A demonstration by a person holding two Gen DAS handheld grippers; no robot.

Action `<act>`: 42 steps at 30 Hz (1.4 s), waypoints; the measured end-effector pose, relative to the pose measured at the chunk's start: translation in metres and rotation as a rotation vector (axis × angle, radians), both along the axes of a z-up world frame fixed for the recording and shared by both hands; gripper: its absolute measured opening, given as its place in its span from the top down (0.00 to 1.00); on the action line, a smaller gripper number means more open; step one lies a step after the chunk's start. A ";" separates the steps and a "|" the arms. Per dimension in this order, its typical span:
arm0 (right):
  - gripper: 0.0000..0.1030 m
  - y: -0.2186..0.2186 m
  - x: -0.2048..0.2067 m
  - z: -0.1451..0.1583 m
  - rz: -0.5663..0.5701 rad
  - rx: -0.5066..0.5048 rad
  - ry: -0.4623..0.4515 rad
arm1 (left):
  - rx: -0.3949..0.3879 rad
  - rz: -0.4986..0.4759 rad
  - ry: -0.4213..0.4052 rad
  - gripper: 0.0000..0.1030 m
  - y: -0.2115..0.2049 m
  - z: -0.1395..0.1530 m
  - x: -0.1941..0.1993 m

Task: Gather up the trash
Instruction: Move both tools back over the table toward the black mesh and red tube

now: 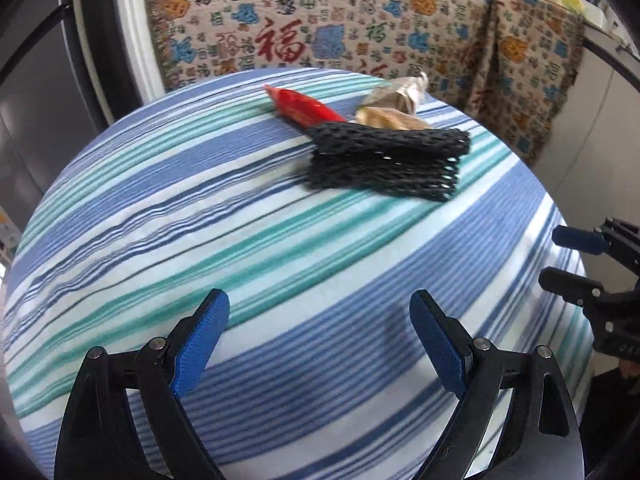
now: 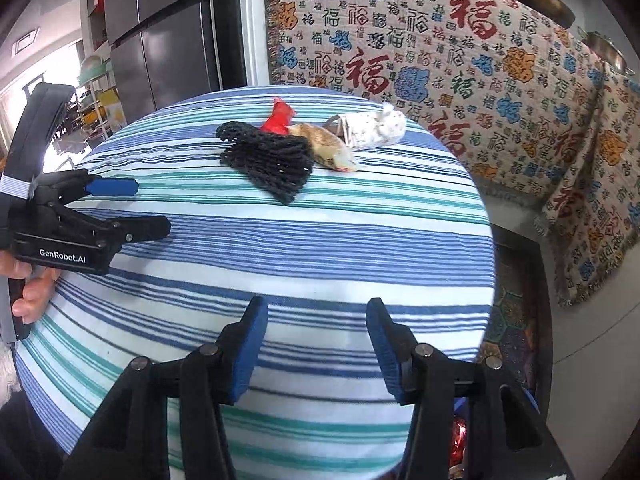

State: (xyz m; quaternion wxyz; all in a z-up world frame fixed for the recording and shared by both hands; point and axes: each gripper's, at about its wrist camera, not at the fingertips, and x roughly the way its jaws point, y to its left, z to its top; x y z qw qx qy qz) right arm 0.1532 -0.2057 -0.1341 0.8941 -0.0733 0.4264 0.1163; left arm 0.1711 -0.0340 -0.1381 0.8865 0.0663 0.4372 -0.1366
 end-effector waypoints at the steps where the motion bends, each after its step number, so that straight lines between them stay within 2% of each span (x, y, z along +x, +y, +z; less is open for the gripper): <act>1: 0.49 0.007 0.007 -0.004 0.007 0.001 0.011 | 0.004 0.015 0.001 0.10 0.007 -0.002 0.005; 3: 0.49 0.022 0.017 -0.014 0.015 -0.018 0.030 | -0.003 0.050 0.008 0.10 0.020 -0.005 0.012; 5: 0.43 0.029 0.023 -0.017 0.011 -0.018 0.019 | -0.024 0.079 0.009 0.10 0.028 -0.008 0.020; 7: 0.41 0.032 0.029 -0.016 0.004 -0.004 0.015 | -0.038 0.092 0.018 0.07 0.033 -0.007 0.026; 11: 0.39 0.043 0.037 -0.018 -0.010 -0.016 -0.005 | 0.030 0.092 0.026 0.00 0.024 -0.013 0.035; 20: 0.39 0.073 0.049 -0.016 0.006 -0.140 -0.034 | 0.025 0.091 0.025 0.00 0.028 -0.013 0.034; 33: 0.39 0.069 0.058 -0.017 0.003 -0.082 -0.004 | 0.024 0.090 0.025 0.00 0.028 -0.014 0.035; 37: 0.39 0.063 0.062 -0.018 -0.003 -0.033 0.020 | 0.024 0.090 0.025 0.00 0.027 -0.014 0.035; 39: 0.36 0.059 0.064 -0.018 -0.006 0.006 0.035 | 0.025 0.087 0.025 0.00 0.027 -0.014 0.035; 41: 0.23 0.062 0.064 -0.020 0.027 0.009 0.046 | 0.026 0.075 0.026 0.00 0.027 -0.013 0.038; 42: 0.23 0.065 0.064 -0.020 0.045 -0.005 0.045 | 0.026 0.069 0.026 0.00 0.028 -0.013 0.040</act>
